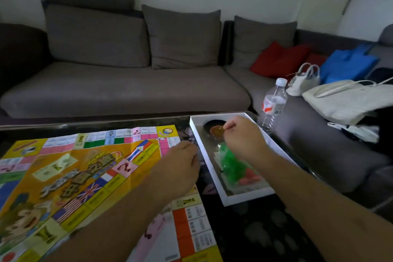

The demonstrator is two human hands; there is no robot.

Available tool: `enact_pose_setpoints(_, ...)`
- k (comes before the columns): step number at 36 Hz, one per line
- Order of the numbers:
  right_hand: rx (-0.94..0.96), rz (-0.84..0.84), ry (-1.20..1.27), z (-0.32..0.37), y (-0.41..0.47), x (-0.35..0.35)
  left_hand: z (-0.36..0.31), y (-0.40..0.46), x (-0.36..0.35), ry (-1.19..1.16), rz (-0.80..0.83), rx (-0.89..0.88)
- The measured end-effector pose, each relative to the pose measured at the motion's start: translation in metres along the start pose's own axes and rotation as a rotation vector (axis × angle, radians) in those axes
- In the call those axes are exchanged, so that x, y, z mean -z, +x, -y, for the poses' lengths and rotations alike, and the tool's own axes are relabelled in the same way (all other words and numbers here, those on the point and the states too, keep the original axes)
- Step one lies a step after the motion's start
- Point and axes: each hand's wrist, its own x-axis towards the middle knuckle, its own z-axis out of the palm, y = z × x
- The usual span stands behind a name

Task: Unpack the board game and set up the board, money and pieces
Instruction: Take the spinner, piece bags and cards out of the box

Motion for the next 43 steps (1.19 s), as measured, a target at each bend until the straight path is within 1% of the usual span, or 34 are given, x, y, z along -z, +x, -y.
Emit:
enact_pose_setpoints(3,0.017,-0.024,-0.159,-0.02,0.046,0.005,-0.003,0.051,-0.021,0.089,-0.008,-0.054)
enact_pose_setpoints(5,-0.005,-0.004,-0.245,-0.029,0.07,0.005,-0.002,0.083,-0.033,0.149,0.008,-0.049)
enact_pose_setpoints(9,-0.01,0.032,-0.344,-0.049,0.099,-0.006,0.002,0.117,-0.049,0.344,0.093,-0.063)
enact_pose_setpoints(11,-0.027,0.048,-0.367,-0.058,0.108,-0.013,0.0,0.122,-0.05,0.359,0.122,-0.027)
enact_pose_setpoints(16,-0.041,0.041,-0.445,-0.069,0.12,-0.023,-0.006,0.123,-0.052,0.347,0.051,0.002)
enact_pose_setpoints(19,-0.067,0.022,-0.507,-0.073,0.125,-0.031,-0.006,0.125,-0.055,0.397,0.042,-0.015)
enact_pose_setpoints(24,-0.038,-0.018,-0.569,-0.066,0.127,-0.039,-0.005,0.126,-0.053,0.447,0.052,-0.049)
enact_pose_setpoints(28,-0.088,-0.049,-0.529,-0.062,0.133,-0.038,-0.004,0.123,-0.054,0.449,0.066,-0.062)
enact_pose_setpoints(32,-0.127,-0.058,-0.454,-0.062,0.141,-0.033,0.001,0.121,-0.057,0.374,0.039,-0.063)
enact_pose_setpoints(39,-0.164,-0.08,-0.328,-0.068,0.149,-0.029,0.016,0.113,-0.06,0.031,-0.111,-0.075)
enact_pose_setpoints(43,-0.183,-0.068,-0.295,-0.07,0.149,-0.023,0.019,0.109,-0.057,-0.158,-0.149,-0.054)
